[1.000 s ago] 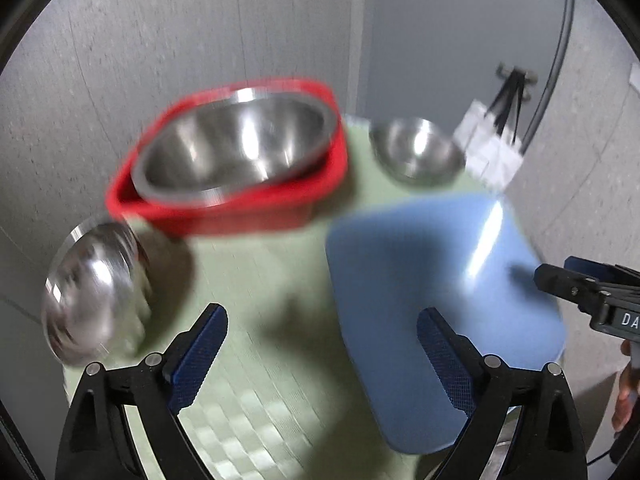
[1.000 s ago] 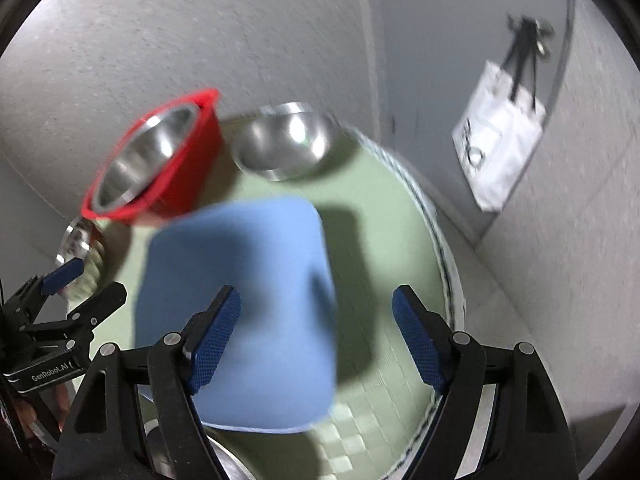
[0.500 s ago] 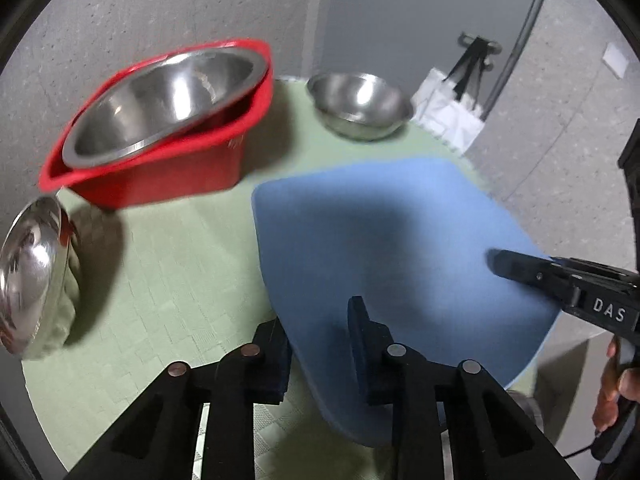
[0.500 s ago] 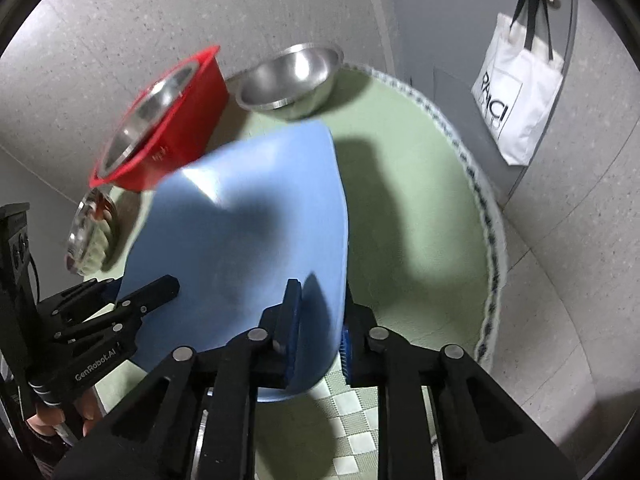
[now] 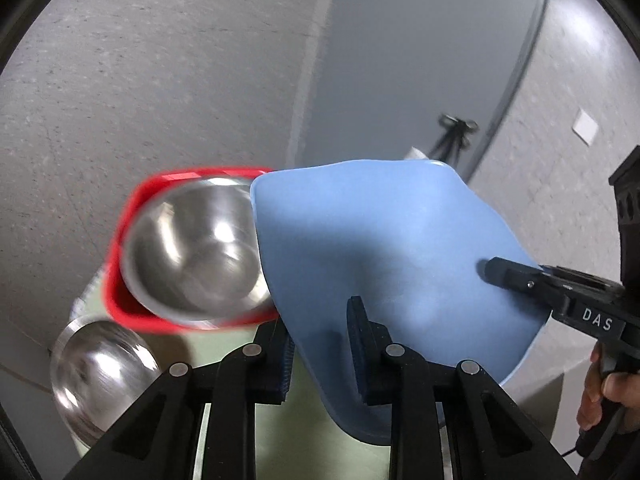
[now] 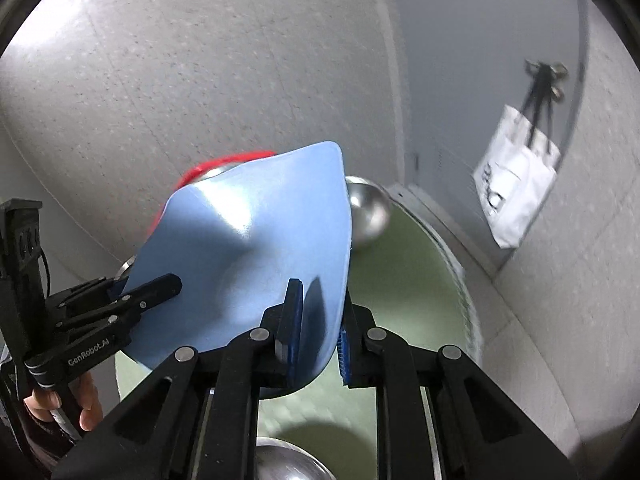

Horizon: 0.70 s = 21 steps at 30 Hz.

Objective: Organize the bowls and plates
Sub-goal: 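Lay the blue plate onto the steel bowl in the basin, open grippers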

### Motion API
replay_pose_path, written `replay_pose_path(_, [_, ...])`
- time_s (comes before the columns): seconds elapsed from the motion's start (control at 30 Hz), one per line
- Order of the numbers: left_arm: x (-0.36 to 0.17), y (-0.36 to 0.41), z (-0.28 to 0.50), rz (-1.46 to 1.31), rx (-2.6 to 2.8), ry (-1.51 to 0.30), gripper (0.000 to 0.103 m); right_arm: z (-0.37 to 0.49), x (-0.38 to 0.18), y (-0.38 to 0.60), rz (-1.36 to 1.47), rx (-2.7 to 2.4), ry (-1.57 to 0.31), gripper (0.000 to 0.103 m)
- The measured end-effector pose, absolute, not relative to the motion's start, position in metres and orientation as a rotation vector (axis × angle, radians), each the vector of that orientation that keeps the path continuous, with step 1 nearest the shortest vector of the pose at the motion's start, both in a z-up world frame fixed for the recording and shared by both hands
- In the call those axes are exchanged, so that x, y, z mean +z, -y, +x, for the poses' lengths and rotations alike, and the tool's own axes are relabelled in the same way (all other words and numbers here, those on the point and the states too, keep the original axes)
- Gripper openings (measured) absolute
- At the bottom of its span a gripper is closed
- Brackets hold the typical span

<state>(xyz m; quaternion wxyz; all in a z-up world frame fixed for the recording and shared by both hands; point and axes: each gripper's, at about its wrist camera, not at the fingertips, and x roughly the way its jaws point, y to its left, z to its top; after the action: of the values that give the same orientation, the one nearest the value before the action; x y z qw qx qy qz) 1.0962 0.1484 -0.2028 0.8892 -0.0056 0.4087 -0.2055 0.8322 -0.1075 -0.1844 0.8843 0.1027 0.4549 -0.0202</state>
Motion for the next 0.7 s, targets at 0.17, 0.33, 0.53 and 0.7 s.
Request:
replay_pose_path(0.17, [-0.199,-0.201,1.138,-0.016,-0.36,-0.846,0.021,0.893,-0.199,0.067,0.206,0.008,-0.967,0.015])
replay_pose_path(0.33, [-0.222,-0.239,1.178,-0.02,-0.308,-0.919,0.021,0.943,-0.231,0.036,0.201,0.03,-1.03,0.016])
replay_pose_path(0.53, [-0.266,-0.248,1.211,0.0,-0.277,-0.987,0.021,0.968,-0.27,0.027,0.206,0.03,-1.104,0.016])
replay_pose_path(0.7, [-0.288,-0.223,1.232,0.036,-0.272,-0.993,0.021,0.965,-0.277,0.034,0.196,0.017,-1.107,0.017])
